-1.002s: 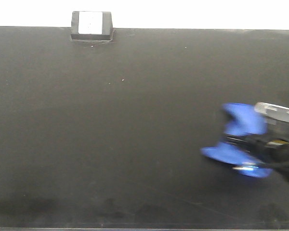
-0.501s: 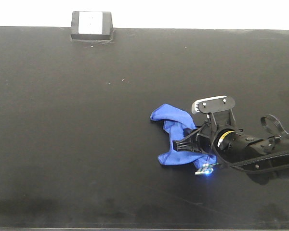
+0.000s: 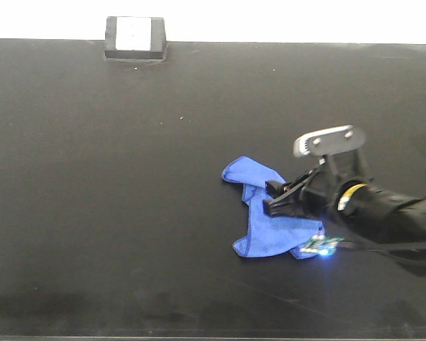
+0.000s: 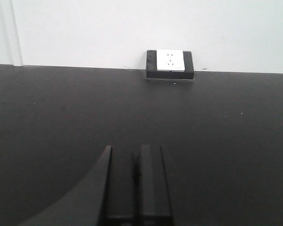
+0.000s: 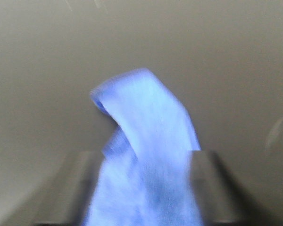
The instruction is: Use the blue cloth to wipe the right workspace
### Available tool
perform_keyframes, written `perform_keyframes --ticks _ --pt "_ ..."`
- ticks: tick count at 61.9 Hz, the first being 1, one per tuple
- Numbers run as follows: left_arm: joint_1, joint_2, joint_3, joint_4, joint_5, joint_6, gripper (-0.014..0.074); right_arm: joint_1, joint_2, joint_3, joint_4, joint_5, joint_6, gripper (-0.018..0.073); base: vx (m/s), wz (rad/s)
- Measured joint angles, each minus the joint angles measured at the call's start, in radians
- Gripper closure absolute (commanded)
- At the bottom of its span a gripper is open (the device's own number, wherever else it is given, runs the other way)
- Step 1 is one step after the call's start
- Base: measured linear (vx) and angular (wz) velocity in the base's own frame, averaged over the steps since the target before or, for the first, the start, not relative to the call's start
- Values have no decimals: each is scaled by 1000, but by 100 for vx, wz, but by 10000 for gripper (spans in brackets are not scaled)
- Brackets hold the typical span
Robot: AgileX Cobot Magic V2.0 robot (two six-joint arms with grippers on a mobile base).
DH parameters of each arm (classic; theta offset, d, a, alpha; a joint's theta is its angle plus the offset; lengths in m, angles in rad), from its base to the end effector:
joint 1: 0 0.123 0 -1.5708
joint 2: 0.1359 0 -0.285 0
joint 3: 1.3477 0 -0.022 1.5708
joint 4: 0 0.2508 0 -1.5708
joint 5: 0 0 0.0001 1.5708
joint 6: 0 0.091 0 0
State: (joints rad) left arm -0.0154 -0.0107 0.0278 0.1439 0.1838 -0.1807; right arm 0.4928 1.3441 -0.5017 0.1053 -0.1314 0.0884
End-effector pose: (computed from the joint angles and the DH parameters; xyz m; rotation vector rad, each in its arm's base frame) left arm 0.0563 0.0015 0.1878 -0.0397 1.6822 -0.0190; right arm 0.2170 0.1151 0.1977 -0.3240 2.1959 0.3675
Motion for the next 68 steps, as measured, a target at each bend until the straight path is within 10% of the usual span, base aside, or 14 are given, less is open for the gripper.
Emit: perform_keyframes --ticks 45,68 --pt "0 0 0 0 0 0 602 0 -544 5 -2 316 0 32 0 0" --pt "0 0 0 0 0 0 602 -66 -716 131 -203 319 0 573 0 0"
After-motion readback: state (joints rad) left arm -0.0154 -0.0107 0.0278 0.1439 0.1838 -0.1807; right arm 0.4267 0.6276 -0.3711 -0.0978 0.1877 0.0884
